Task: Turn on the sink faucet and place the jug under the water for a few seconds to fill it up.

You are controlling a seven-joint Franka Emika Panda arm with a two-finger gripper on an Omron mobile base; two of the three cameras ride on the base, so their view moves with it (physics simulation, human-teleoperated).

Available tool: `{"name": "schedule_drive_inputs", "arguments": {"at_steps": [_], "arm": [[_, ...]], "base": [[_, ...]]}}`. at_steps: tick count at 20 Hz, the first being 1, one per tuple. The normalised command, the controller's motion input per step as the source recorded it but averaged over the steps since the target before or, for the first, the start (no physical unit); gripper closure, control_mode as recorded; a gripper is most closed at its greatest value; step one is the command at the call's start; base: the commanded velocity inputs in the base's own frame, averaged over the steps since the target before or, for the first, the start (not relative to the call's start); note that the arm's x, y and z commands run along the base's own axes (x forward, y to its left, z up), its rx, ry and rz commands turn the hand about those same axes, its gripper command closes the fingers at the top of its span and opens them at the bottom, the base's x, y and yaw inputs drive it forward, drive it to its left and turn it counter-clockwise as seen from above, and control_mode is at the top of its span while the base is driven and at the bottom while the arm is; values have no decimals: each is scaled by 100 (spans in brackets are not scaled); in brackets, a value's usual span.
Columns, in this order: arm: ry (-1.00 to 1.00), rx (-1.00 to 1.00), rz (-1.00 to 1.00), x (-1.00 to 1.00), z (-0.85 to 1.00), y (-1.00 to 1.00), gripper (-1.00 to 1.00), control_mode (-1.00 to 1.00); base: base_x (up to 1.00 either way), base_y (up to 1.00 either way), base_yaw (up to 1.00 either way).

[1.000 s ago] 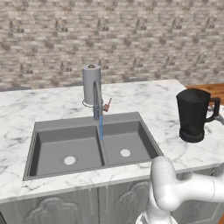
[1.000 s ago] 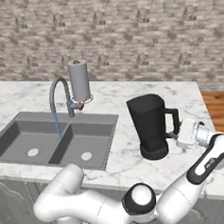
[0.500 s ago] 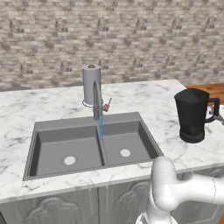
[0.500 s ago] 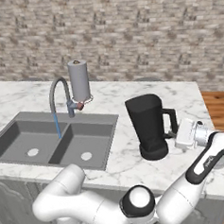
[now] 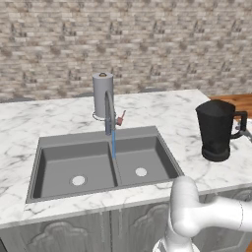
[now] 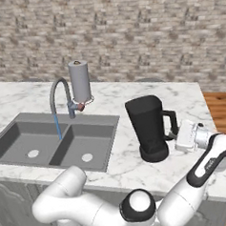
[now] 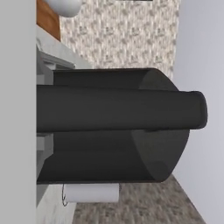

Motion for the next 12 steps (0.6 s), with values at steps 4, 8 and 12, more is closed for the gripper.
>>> {"name": "schedule_drive_inputs", "arguments": {"at_steps": [4, 8, 12], "arm": [[-8, 0, 0, 0, 23, 38, 100, -100], [-6, 0, 0, 0, 51, 58, 100, -100], [-5, 1, 3, 0, 36, 54, 100, -100]], "base": [[0, 0, 0], [0, 0, 0], [0, 0, 0]]}}
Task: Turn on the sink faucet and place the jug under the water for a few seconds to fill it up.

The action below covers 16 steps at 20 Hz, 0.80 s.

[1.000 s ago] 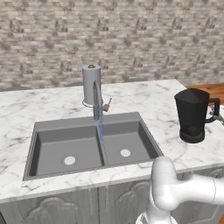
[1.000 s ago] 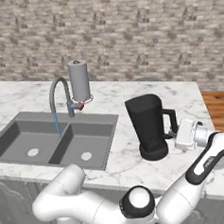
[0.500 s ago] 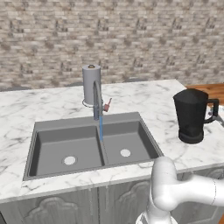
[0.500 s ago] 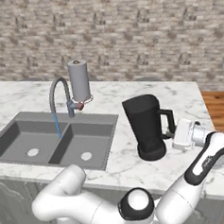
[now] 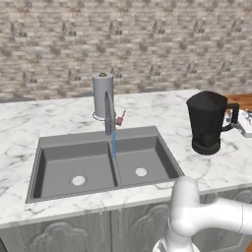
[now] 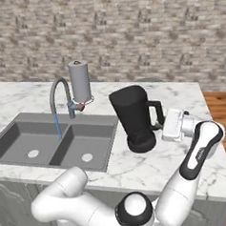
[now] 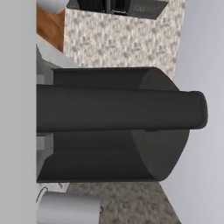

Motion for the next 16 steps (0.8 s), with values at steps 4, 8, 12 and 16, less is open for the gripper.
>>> {"name": "schedule_drive_inputs", "arguments": {"at_steps": [4, 8, 12, 16], "arm": [[0, 0, 5, 0, 5, 48, 100, -100], [5, 0, 8, 0, -2, 48, 100, -100], [14, 0, 5, 0, -1, 57, 100, -100], [26, -2, 0, 0, 0, 81, 100, -100]], "base": [[0, 0, 0], [0, 0, 0], [0, 0, 0], [0, 0, 0]]}}
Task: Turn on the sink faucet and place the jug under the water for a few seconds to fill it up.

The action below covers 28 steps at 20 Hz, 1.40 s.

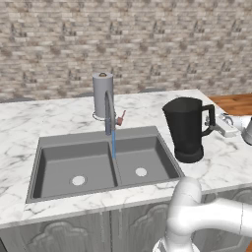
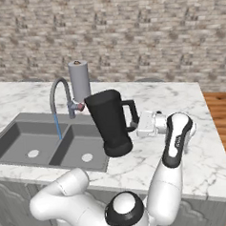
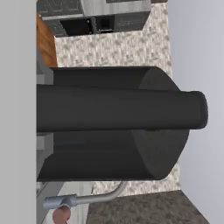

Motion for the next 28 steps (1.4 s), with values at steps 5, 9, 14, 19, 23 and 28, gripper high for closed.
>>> {"name": "schedule_drive_inputs", "arguments": {"at_steps": [5, 9, 14, 19, 23, 28], "arm": [[27, -11, 0, 0, -6, 71, 100, -100], [15, -16, 0, 0, -7, 46, 100, -100], [4, -18, 0, 1, 0, 49, 100, -100], [0, -15, 0, 0, 0, 55, 100, -100], [0, -13, 0, 0, 0, 58, 100, -100], [0, -9, 0, 0, -4, 51, 100, -100]], "base": [[0, 0, 0], [0, 0, 0], [0, 0, 0], [0, 0, 0], [0, 0, 0], [0, 0, 0]]}}
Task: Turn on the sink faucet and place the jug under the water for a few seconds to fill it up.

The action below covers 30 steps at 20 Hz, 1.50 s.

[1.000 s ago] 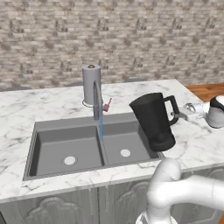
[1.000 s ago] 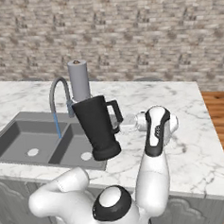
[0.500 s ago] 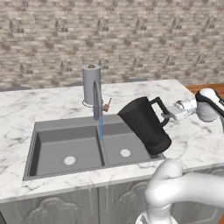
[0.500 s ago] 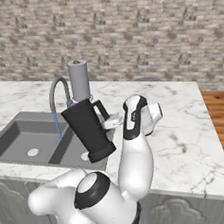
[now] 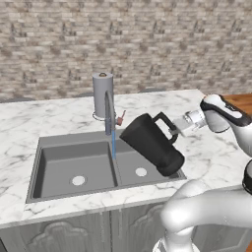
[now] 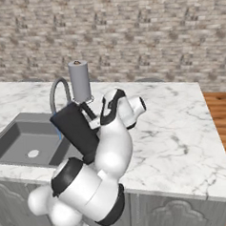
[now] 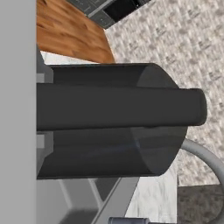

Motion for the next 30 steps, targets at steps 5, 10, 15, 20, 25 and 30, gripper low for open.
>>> {"name": "schedule_drive_inputs", "arguments": {"at_steps": [5, 10, 15, 20, 25, 30], "arm": [[0, -4, 1, 0, -9, 37, 100, -100], [0, 0, 0, 0, -1, 14, 100, -100], [-2, 0, 0, 0, 0, 0, 100, -100], [0, 0, -2, 4, 0, 0, 100, -100], [-4, 0, 0, 11, 0, 0, 100, -100], [-10, 0, 0, 19, 2, 2, 100, -100]], "base": [[0, 0, 0], [0, 0, 0], [0, 0, 0], [0, 0, 0], [0, 0, 0], [0, 0, 0]]}}
